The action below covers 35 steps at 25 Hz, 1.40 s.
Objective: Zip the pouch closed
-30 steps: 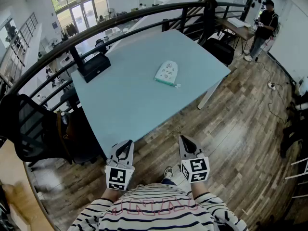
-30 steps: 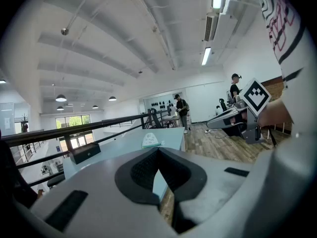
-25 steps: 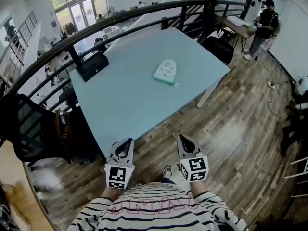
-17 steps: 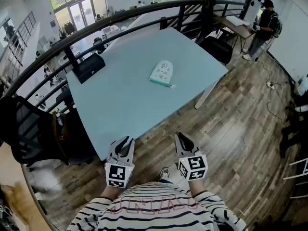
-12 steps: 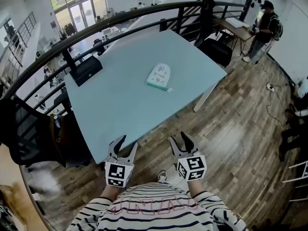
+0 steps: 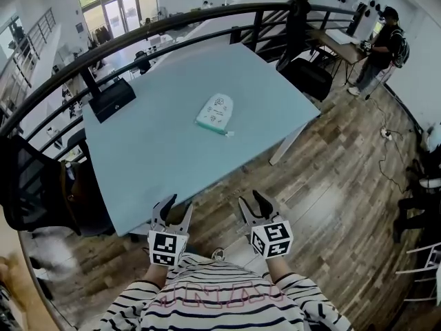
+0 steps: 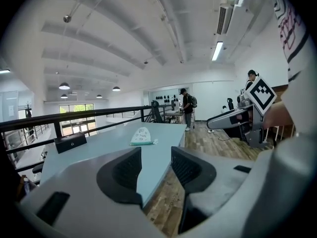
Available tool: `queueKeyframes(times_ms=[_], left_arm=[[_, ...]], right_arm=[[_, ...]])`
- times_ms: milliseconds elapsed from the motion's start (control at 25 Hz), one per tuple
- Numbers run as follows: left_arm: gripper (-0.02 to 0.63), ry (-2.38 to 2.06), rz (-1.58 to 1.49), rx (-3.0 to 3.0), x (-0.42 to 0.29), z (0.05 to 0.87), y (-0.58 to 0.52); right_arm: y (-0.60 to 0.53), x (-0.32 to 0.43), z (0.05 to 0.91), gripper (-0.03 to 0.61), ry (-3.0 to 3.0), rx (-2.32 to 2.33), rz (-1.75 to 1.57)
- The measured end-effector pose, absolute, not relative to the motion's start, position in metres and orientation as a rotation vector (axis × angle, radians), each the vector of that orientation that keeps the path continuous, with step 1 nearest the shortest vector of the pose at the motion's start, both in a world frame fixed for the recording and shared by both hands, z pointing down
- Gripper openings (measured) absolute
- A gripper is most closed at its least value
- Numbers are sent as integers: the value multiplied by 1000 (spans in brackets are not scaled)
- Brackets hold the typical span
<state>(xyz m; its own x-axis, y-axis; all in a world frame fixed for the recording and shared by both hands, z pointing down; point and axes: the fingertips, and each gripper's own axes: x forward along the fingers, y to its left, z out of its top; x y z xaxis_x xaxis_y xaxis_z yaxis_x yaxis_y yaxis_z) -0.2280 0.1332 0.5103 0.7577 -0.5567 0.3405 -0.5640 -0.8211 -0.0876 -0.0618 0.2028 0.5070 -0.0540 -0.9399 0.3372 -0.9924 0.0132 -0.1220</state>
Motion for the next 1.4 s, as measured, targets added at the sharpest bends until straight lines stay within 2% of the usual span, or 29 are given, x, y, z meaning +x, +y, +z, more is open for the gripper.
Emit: queueKeyframes(times_ms=[360, 880, 1400], left_arm=[[166, -889, 620, 2915, -193, 522, 109], [166, -790, 614, 2936, -112, 543, 10], [166, -842, 604, 2884, -85, 550, -100]], right_arm=[[181, -37, 527, 195, -2113, 2048, 586], [91, 25, 546, 195, -2060, 2025, 611], [-28, 56, 559, 193, -2066, 1919, 601]])
